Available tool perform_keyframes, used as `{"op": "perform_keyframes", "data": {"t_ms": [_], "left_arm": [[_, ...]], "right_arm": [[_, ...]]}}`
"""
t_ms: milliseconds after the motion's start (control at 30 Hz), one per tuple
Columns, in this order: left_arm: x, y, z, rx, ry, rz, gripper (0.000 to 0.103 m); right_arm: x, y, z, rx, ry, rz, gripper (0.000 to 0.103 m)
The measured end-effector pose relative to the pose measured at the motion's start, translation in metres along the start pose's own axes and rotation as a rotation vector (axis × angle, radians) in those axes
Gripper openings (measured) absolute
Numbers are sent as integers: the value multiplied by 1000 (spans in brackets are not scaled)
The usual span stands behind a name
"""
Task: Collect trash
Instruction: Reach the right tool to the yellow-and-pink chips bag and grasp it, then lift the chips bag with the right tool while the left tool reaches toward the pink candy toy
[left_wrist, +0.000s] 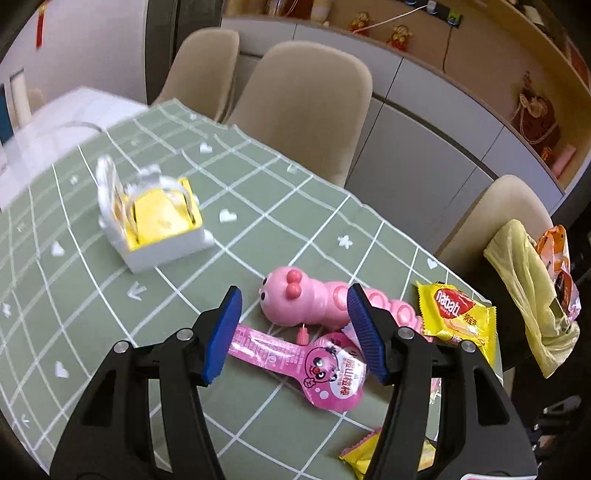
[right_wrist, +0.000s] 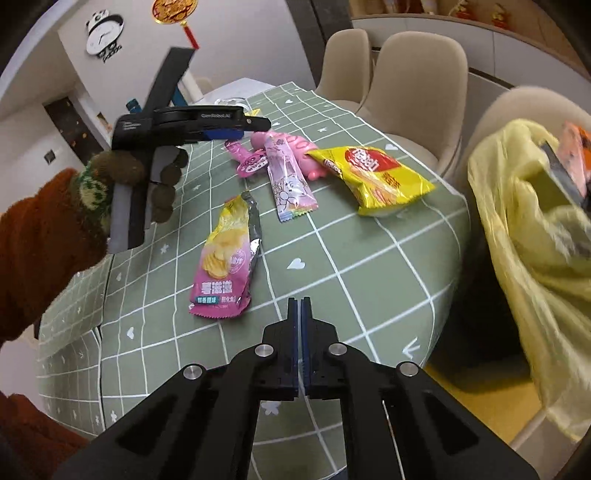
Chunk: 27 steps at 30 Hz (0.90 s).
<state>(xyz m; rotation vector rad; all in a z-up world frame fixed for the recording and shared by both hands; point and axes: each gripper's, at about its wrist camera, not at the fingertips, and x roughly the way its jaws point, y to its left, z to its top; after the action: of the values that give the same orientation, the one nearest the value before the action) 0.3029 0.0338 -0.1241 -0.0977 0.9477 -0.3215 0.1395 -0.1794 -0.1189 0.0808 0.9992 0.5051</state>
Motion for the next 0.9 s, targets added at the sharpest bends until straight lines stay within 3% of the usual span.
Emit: {"op": "perform_keyframes", "data": {"t_ms": [67, 133, 167, 200, 333, 467, 633, 733, 767, 800, 900], "left_arm": [[0, 3, -8, -23, 21, -30, 56], [-4, 3, -17, -37, 43, -67, 56], [-8, 2, -25, -41, 65, -95, 56], [-13, 1, -32, -41, 85, -124, 56], [-41, 2, -61, -92, 109, -222, 56], [-68, 15, -86, -144, 89, -154, 56], [-86, 32, -96, -174, 44, -51, 56], [-87, 39, -88, -182, 22, -49, 56], [-84, 39, -83, -177, 17, -55, 56], [-81, 39, -77, -168, 14, -61, 56], [-66, 35, -56, -140, -3, -84, 56]], "right_arm": [[-1, 4, 1, -18, -9, 4, 8], [-1, 12, 4, -61, -11, 16, 22], [0, 16, 6, -77, -11, 26, 35], [4, 19, 11, -96, -15, 44, 38], [15, 36, 29, -176, -48, 76, 38], [44, 41, 45, -181, -22, 62, 38], [81, 44, 53, -154, 62, 24, 39], [81, 59, 44, -220, 76, 32, 36], [79, 66, 38, -264, 81, 16, 21], [74, 71, 32, -295, 76, -4, 14], [57, 73, 16, -312, 68, -7, 3]]}}
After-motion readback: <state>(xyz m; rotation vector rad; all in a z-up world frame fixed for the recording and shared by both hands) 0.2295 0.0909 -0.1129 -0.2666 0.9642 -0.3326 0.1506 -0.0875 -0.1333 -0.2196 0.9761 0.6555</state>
